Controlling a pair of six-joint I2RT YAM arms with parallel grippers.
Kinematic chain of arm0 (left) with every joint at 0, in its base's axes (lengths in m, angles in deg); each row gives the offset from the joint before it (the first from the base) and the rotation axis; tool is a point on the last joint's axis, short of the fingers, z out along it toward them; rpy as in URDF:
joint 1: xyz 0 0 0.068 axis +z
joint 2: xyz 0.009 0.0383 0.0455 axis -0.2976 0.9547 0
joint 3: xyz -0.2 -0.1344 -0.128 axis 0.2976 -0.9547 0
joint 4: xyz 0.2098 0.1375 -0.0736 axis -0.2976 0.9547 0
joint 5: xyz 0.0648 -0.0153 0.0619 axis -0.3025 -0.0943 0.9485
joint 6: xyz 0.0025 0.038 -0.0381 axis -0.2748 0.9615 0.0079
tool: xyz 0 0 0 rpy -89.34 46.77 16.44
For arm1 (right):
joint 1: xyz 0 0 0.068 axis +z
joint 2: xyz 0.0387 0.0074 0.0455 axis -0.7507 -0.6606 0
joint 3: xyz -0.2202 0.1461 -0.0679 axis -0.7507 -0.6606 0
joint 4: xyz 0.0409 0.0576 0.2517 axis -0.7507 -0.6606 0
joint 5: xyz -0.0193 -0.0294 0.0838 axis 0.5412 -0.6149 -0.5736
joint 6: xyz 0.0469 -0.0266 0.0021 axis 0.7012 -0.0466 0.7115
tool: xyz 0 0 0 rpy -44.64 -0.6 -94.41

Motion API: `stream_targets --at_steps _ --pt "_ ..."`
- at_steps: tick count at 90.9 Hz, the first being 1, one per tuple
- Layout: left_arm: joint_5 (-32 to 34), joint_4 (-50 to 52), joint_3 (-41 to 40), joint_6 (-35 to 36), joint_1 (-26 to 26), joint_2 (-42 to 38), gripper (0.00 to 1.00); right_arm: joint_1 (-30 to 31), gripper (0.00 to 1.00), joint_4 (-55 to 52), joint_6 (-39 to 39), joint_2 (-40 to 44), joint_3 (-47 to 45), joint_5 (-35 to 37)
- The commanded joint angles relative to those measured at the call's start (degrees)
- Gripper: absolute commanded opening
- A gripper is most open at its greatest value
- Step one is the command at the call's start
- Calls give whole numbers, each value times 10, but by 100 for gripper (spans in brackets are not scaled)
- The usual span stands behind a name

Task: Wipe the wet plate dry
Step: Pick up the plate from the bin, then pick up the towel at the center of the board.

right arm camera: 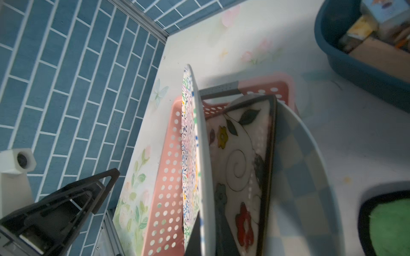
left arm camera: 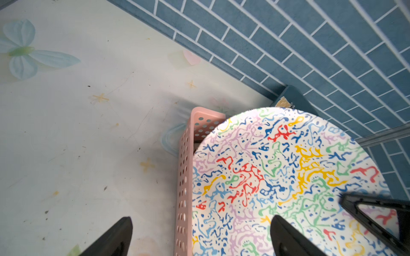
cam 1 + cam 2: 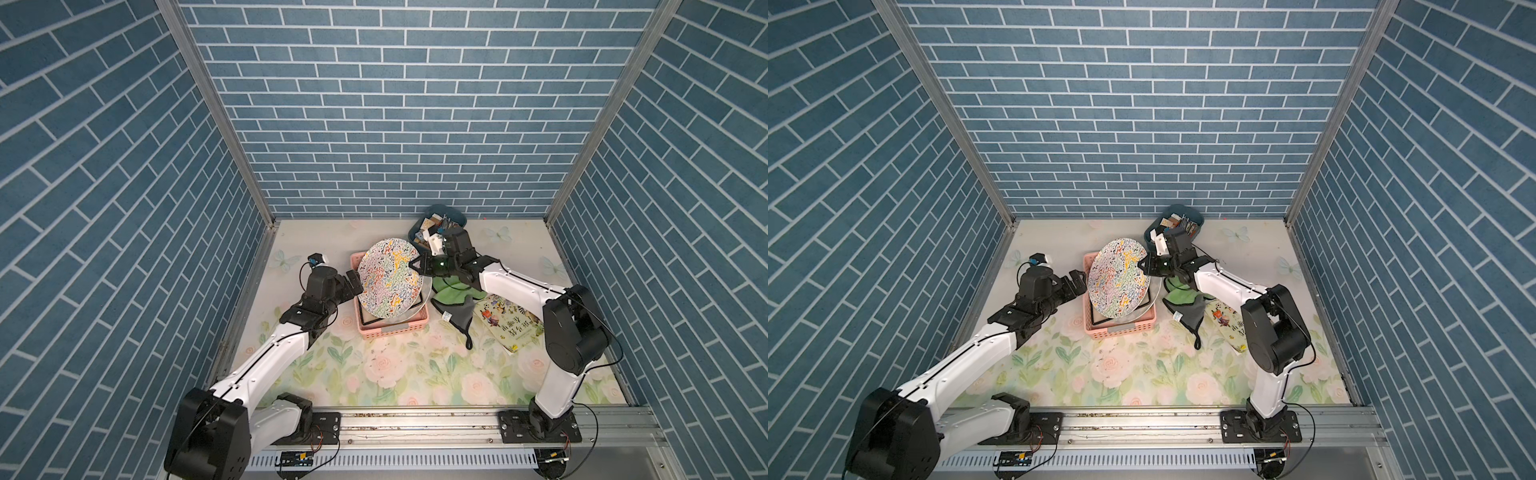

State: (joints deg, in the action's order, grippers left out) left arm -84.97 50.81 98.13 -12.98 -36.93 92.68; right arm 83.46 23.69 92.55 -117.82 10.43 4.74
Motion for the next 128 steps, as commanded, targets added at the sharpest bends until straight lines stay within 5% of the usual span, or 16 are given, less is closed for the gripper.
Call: stream_targets --at_steps 1,21,38,54,66,83,95,112,128 --pt "16 33 24 -18 -31 -30 100 -14 0 29 -12 80 30 8" --pt "109 81 74 -79 -152 -35 100 -94 0 80 21 282 -105 149" --pt "172 135 199 -92 -254 105 100 -122 0 16 -11 398 -159 304" --pt "177 146 287 -85 -300 227 100 -134 0 -13 1 454 -194 340" --pt "171 101 316 -27 -336 268 100 -157 0 -66 0 478 -198 383" --pt "115 175 527 100 -407 443 99 -257 0 -91 -5 497 -220 407" --pt "72 239 666 126 -412 574 100 -341 0 -85 10 504 -232 403" --pt "151 305 823 102 -398 719 100 -416 0 -74 28 526 -251 420" --pt "189 314 900 113 -383 804 100 -425 0 -62 22 538 -259 382"
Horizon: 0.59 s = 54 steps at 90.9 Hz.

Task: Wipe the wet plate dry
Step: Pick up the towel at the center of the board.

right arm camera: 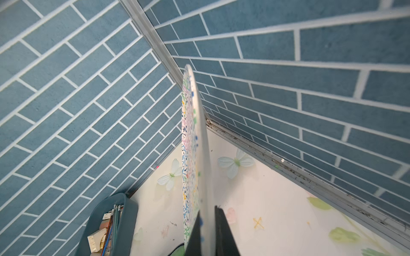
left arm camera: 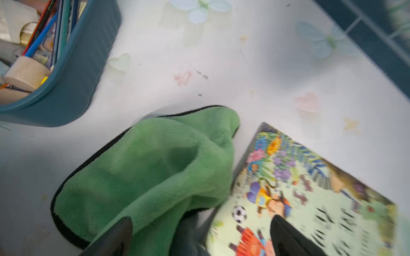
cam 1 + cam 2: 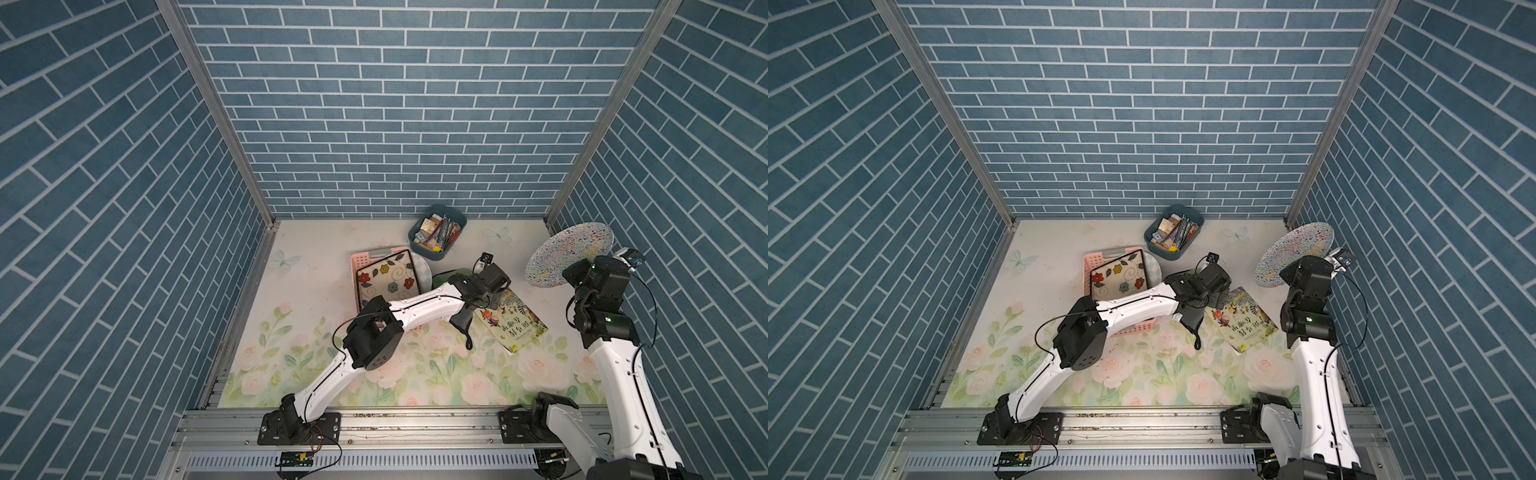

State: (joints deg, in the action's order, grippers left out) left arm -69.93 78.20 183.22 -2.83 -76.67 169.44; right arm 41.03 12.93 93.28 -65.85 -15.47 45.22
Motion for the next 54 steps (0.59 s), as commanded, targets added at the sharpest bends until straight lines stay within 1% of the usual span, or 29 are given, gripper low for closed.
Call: stream_targets --at_steps 1,10,13,15,16,20,21,23,25,27,29,30,33,38,43,47,54 --pt "34 41 53 12 16 41 100 0 0 46 15 18 -1 -26" --pt "-13 48 87 12 25 85 100 0 0 49 17 17 -6 -57" --pt "-25 47 91 13 26 93 96 -1 0 50 16 17 -6 -67" --pt "-32 44 91 13 27 96 91 0 0 50 16 16 -6 -73" --pt "-35 43 91 13 27 96 88 0 0 50 16 16 -5 -77" --pt "-42 35 91 14 28 92 67 -1 0 51 14 15 -3 -88" --pt "-44 33 90 14 28 90 60 -1 0 51 13 15 -3 -90" --pt "-47 27 89 15 28 85 42 0 0 53 11 15 -2 -97" --pt "-50 19 89 16 29 73 27 0 0 55 9 15 0 -102" --pt "-53 12 88 15 29 63 17 -1 0 57 6 17 0 -107" --pt "-57 4 86 13 30 50 3 -1 0 60 5 19 1 -112" --pt "-60 1 85 12 31 39 0 0 0 61 5 20 0 -114" --pt "-71 -15 77 10 34 15 0 -1 0 66 4 25 0 -119" --pt "-88 -52 53 1 41 -51 0 -1 0 78 3 33 1 -137" --pt "-108 -93 6 -10 47 -125 0 -1 0 94 4 43 -2 -168" --pt "-115 -135 -39 -15 48 -186 0 0 0 114 9 50 -8 -211" --pt "-104 -180 -116 -16 49 -302 0 7 0 173 35 61 -27 -297"
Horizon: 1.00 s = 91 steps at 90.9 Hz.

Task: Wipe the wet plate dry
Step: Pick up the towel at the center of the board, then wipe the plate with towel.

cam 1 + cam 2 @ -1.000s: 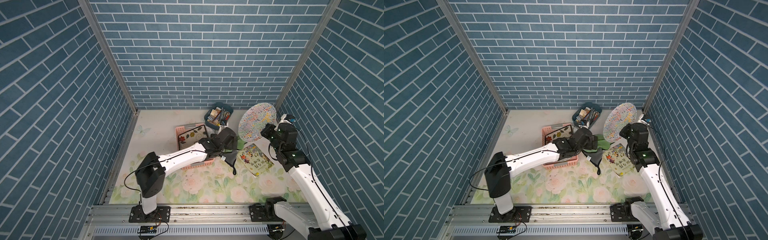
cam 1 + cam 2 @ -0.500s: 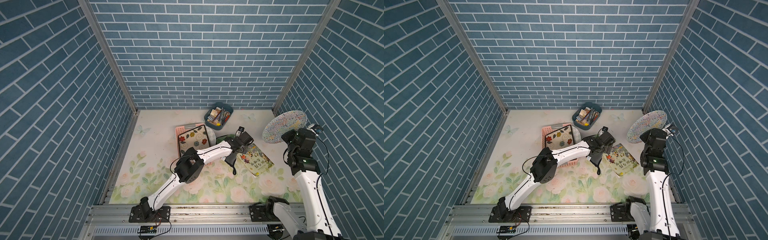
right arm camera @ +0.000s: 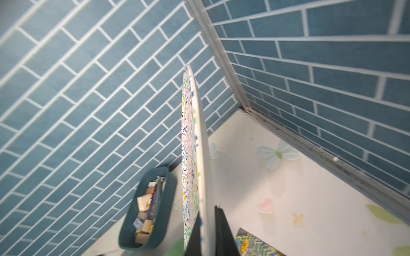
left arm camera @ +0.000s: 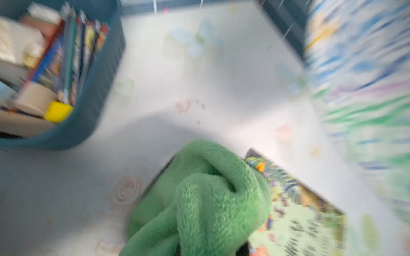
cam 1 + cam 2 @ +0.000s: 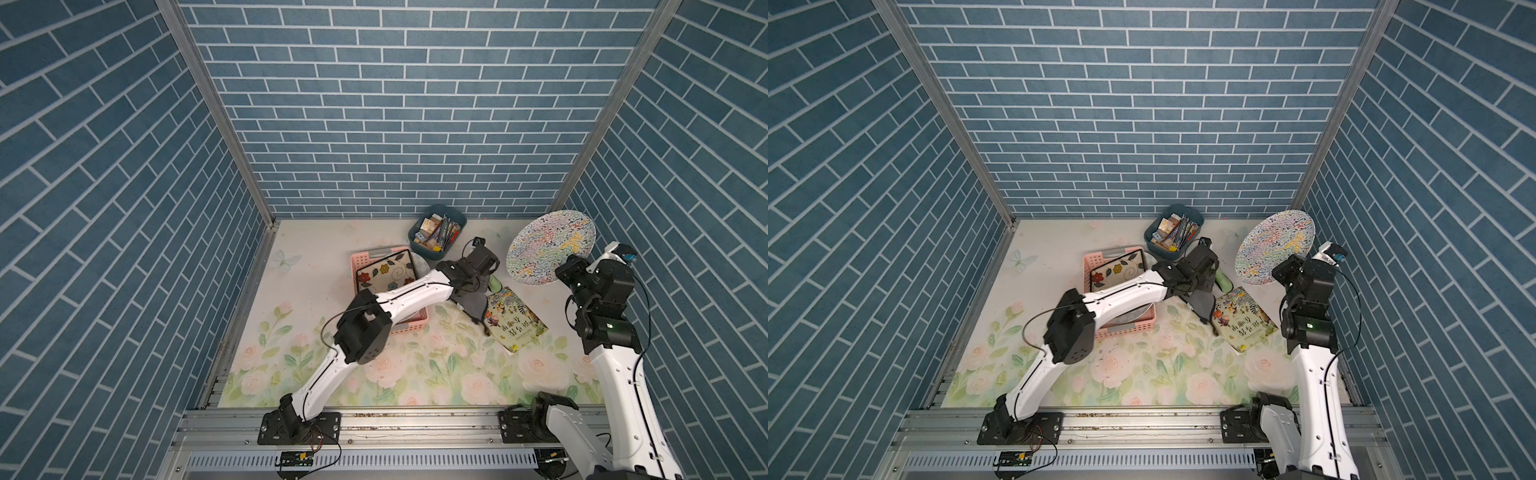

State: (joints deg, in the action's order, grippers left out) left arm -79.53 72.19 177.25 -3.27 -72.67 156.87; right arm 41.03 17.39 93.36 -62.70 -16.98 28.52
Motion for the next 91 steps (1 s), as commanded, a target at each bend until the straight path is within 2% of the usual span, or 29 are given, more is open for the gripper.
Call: stream_targets --at_steps 1,7,14,23,31,48,52,57,66,73,76,81,86,91 --pt "-6 -124 -67 -11 9 -189 0 10 0 137 37 32 -17 -143" --pt "22 -129 -118 -3 9 -252 0 34 0 195 74 37 -40 -196" --pt "69 -111 -167 8 9 -303 0 80 0 256 115 41 -61 -218" --pt "104 -96 -224 14 13 -334 0 150 0 328 150 37 -79 -209" --pt "91 -101 -269 -2 26 -342 0 199 0 393 186 19 -87 -199" --pt "125 -105 -341 -28 30 -348 0 253 0 472 225 -15 -75 -168" --pt "113 -117 -358 -31 30 -349 0 260 0 479 229 -22 -66 -161" --pt "48 -162 -388 -30 29 -351 0 265 0 484 229 -29 -57 -149" --pt "-116 -259 -415 -27 12 -338 0 277 0 499 228 -52 -49 -149" --pt "-173 -283 -391 -25 1 -310 0 306 0 526 230 -77 -44 -164" --pt "-173 -275 -378 -26 2 -303 0 321 0 536 230 -86 -43 -167" --pt "-130 -249 -369 -29 14 -306 0 339 0 547 232 -93 -40 -168" --pt "-77 -227 -379 -48 47 -321 0 341 0 550 238 -88 -43 -159" --pt "-65 -229 -407 -81 93 -348 0 337 0 529 238 -68 -50 -127"
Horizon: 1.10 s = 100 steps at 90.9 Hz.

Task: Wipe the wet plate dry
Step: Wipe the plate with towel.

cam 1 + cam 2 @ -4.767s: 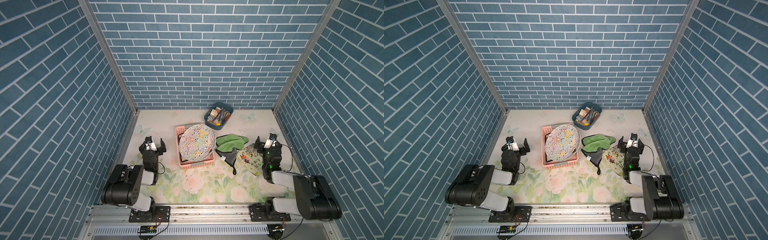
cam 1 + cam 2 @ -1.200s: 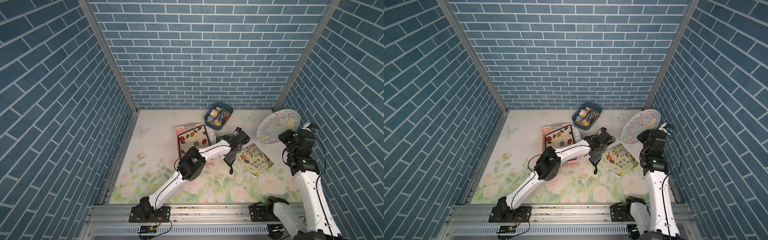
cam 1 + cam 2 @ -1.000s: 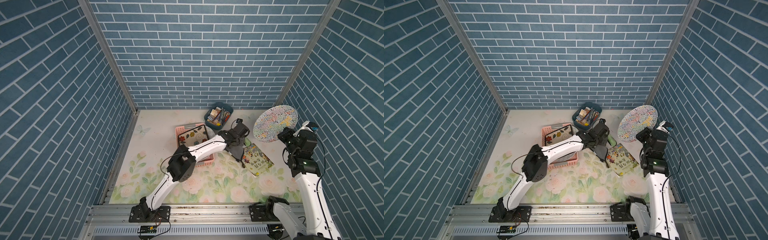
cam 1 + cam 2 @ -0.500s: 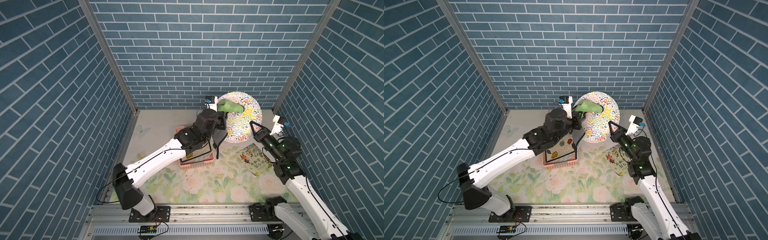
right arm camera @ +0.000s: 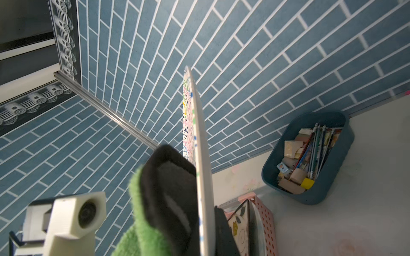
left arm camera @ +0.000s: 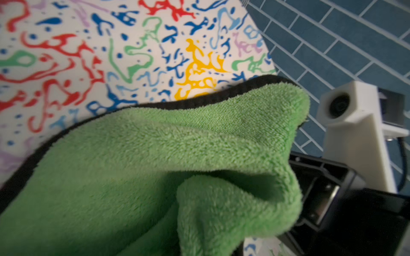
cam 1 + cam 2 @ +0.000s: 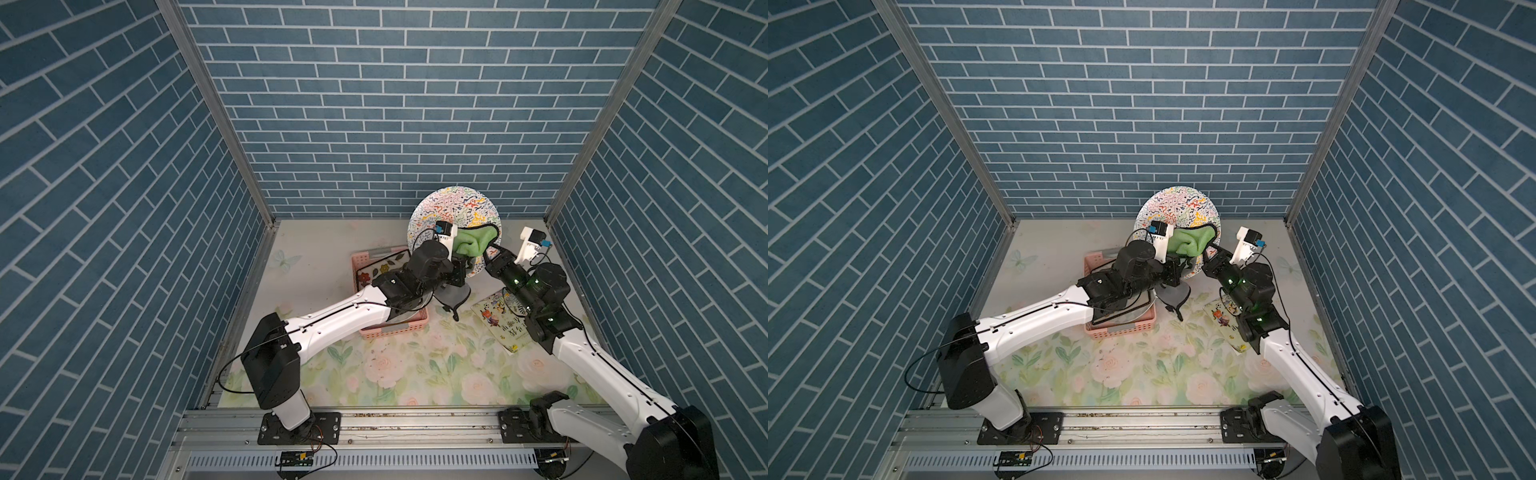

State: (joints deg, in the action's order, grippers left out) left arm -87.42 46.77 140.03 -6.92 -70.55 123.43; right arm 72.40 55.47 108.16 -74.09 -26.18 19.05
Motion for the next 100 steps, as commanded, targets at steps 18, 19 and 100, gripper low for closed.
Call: stream_targets --at_steps 18,19,100 --pt "-64 -41 -75 0 29 -27 0 5 0 101 89 55 45 9" --pt "-67 -38 -71 6 20 -19 0 5 0 108 92 52 46 4" --pt "-50 -55 -117 -59 231 -123 0 65 0 110 -57 10 117 -149"
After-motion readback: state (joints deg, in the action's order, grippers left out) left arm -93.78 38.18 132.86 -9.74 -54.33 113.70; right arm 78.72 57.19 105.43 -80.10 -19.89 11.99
